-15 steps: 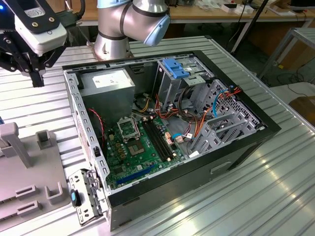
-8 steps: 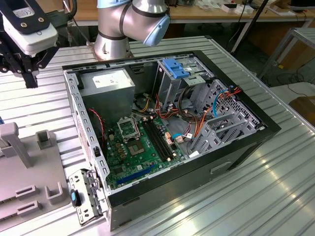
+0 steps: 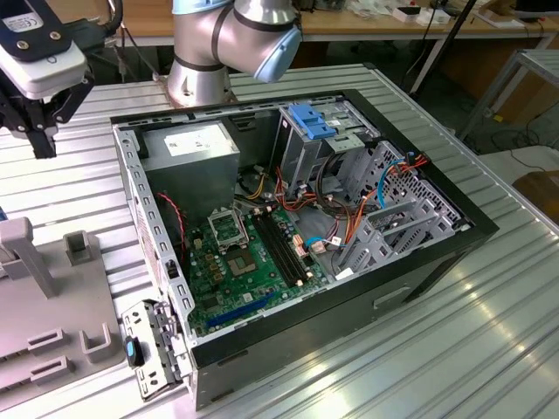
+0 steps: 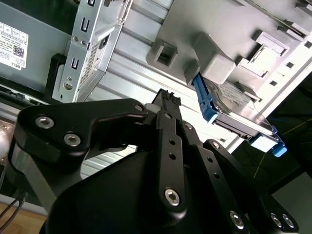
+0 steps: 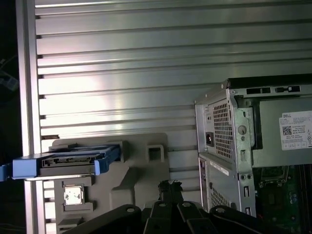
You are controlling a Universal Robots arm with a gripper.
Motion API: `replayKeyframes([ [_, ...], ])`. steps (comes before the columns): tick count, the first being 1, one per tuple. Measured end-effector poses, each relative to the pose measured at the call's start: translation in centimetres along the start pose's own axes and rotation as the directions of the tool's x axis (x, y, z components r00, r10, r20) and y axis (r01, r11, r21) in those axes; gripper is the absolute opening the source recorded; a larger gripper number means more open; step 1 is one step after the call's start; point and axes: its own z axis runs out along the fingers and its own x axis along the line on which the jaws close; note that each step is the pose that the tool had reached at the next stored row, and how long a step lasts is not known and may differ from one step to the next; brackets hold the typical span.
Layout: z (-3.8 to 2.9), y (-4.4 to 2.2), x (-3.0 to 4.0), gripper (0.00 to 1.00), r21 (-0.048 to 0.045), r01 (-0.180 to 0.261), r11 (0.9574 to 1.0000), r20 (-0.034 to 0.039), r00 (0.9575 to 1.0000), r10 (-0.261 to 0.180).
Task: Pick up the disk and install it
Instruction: 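Reach for the disk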
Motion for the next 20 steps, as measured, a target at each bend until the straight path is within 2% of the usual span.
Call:
replayKeyframes([
  [12,-0.04,-0.12,1.59,0.11,0.0000,0.000,1.0000,0.0000,1.0000,0.000],
  [16,-0.06,-0.18,2.37,0.11,0.0000,0.000,1.0000,-0.0001,1.0000,0.000],
  [20,-0.09,-0.16,4.03,0.11,0.0000,0.000,1.0000,0.0001,1.0000,0.000],
])
